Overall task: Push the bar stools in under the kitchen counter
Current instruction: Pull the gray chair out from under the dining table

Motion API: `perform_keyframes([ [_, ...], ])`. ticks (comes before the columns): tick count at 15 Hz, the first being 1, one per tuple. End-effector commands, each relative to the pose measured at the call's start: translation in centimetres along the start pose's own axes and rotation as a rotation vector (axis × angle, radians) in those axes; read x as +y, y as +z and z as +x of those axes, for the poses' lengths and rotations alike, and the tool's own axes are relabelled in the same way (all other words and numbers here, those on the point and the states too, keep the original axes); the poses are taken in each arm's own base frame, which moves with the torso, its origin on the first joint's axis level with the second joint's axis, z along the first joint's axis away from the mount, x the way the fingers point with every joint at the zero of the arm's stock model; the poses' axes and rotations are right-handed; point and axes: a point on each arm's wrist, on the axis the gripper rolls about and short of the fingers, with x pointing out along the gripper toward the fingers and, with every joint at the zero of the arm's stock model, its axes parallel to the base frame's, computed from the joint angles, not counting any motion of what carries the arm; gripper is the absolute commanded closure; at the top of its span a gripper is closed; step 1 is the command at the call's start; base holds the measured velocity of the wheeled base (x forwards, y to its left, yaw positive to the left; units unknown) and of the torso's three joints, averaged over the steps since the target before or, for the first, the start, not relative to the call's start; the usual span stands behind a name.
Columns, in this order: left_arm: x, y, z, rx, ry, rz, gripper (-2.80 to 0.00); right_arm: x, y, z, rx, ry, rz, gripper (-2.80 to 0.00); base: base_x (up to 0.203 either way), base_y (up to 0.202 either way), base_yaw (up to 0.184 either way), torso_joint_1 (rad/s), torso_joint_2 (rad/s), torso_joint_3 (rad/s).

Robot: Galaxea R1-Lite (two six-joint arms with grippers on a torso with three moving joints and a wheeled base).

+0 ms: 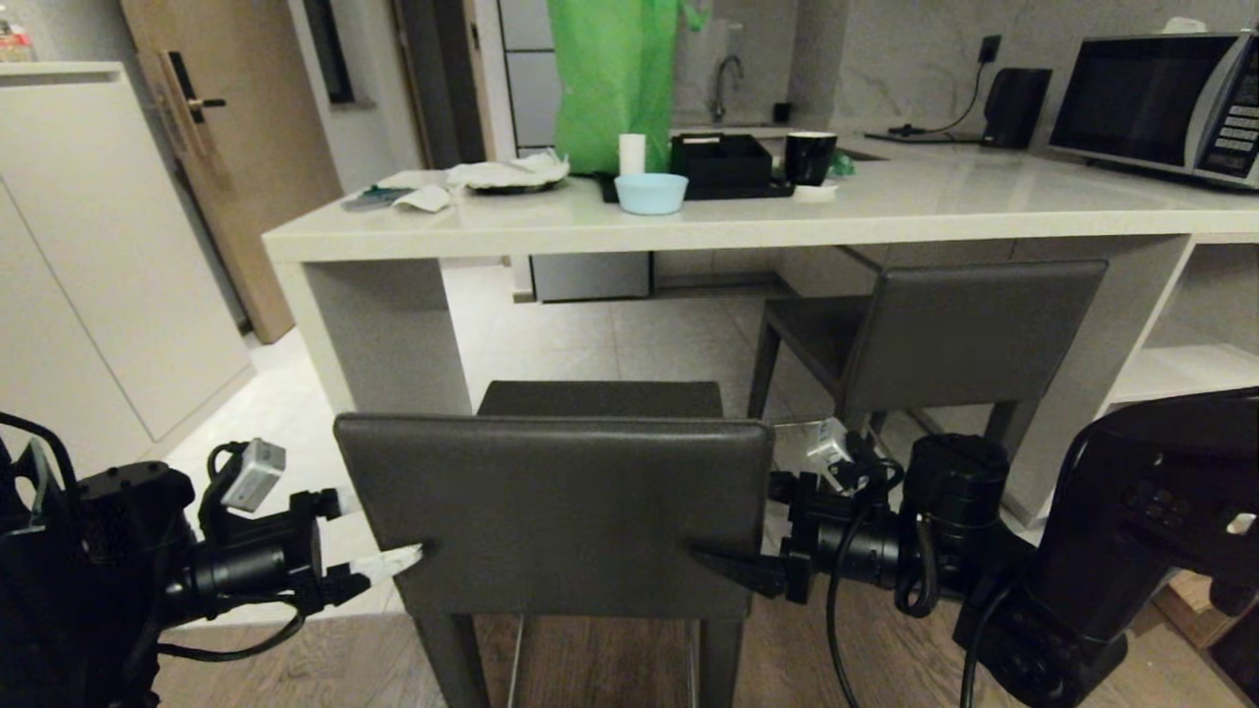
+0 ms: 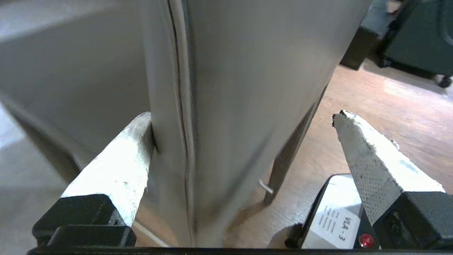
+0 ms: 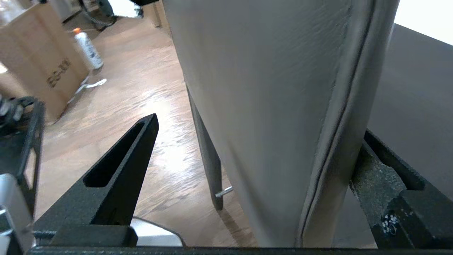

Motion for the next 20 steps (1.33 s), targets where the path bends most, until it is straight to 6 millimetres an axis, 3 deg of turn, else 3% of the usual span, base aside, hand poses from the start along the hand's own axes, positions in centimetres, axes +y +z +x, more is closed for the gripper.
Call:
perform_keyframes([
  [1, 0.4, 0.5, 0.0, -0.013, 0.0, 0.028, -2.8, -0.2, 0.2, -0.3, -0.009, -0.027, -0.009, -2.8, 0.0, 0.0, 0.0, 0.0, 0.0, 0.0],
  [7, -0.6, 0.8, 0.4, -0.011, -0.032, 0.02, -2.8, -2.1, 0.6, -1.6, -0.022, -0.172, 0.001, -2.8, 0.0, 0.0, 0.0, 0.0, 0.0, 0.0],
  [15, -2.3, 1.6, 0.0, -0.021, -0.115, 0.018, -2.8, -4.1, 0.6, -1.0, -0.02, -0.289, 0.005, -2.8, 0.0, 0.0, 0.0, 0.0, 0.0, 0.0],
  [20, -0.8, 2.0, -0.6, -0.032, -0.051, 0.03, -2.8, -2.2, 2.3, -2.0, -0.038, -0.275, -0.013, -2.8, 0.0, 0.0, 0.0, 0.0, 0.0, 0.0],
])
